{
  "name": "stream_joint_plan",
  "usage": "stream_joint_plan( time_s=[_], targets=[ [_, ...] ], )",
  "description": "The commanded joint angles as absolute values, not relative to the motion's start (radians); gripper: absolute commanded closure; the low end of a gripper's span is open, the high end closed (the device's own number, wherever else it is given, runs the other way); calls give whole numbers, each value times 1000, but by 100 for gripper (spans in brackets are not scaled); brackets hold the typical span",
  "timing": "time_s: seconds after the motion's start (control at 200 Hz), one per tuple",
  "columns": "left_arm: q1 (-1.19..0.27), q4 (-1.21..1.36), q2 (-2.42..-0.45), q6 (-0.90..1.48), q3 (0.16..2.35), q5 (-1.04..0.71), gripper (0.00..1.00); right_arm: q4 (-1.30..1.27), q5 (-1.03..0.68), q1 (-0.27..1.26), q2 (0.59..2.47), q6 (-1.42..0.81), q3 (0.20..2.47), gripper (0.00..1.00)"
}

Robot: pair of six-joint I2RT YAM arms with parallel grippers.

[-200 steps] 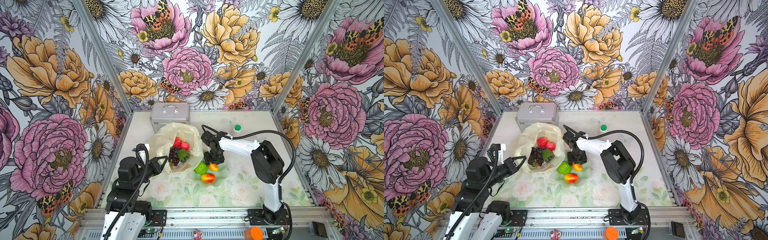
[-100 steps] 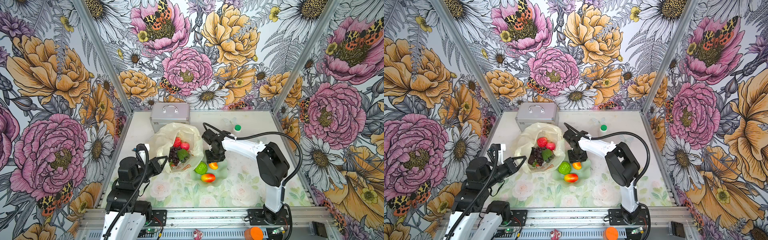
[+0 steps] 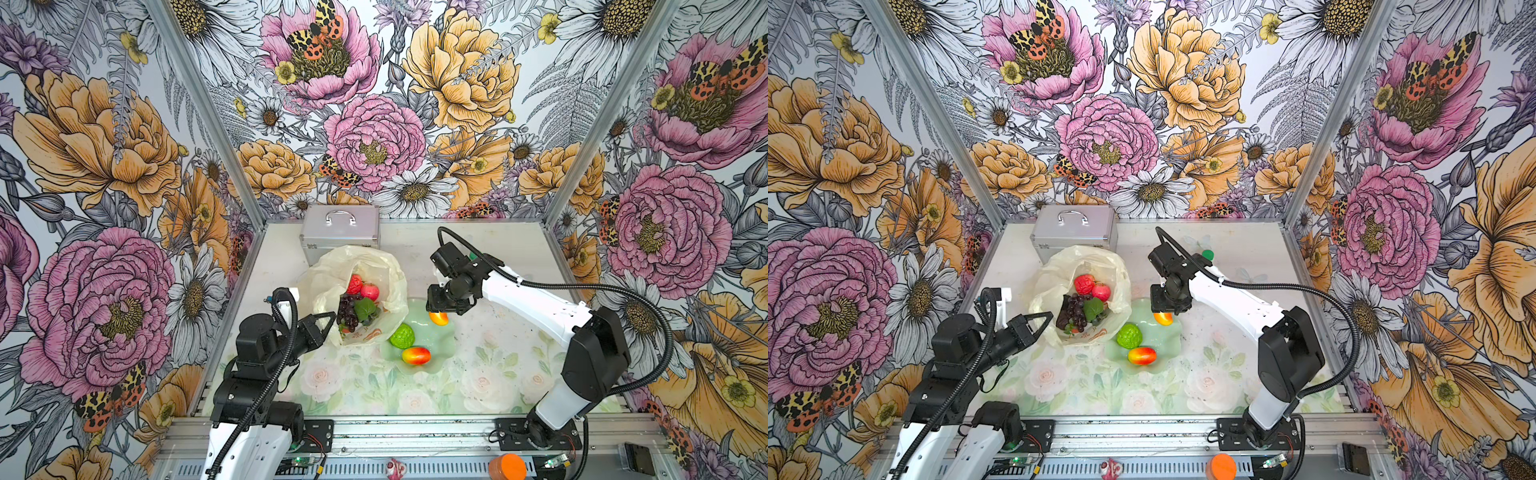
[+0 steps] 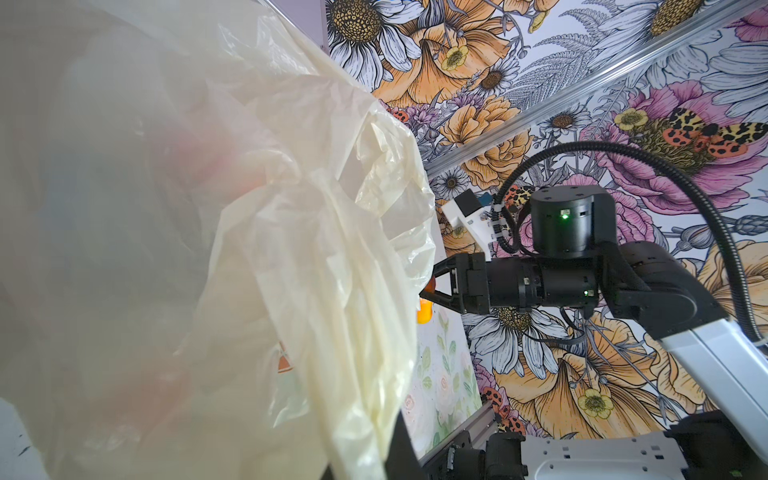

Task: Place the fruits into the plastic bag
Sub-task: 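Close the right gripper on the red-yellow fruit, then lift the red-yellow fruit with the right gripper toward the bag mouth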

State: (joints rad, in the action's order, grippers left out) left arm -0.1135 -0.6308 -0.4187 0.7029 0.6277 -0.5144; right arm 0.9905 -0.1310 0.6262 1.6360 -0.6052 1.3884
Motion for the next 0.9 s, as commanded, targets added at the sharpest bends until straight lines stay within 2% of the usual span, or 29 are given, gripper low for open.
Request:
stream_joint_plan(
  time_s=[0.0, 0.45, 0.896],
  targets=[
    [-104, -629, -417, 684, 620, -511, 100, 979, -161, 617, 1561, -628, 1393, 59],
    [-104, -629, -416, 684, 618, -511, 100, 927, -277, 583, 1406, -690, 1532, 59],
    [-112, -627, -405, 684, 618, -510, 100, 675, -544, 586, 1423, -922, 1601, 59]
  ],
)
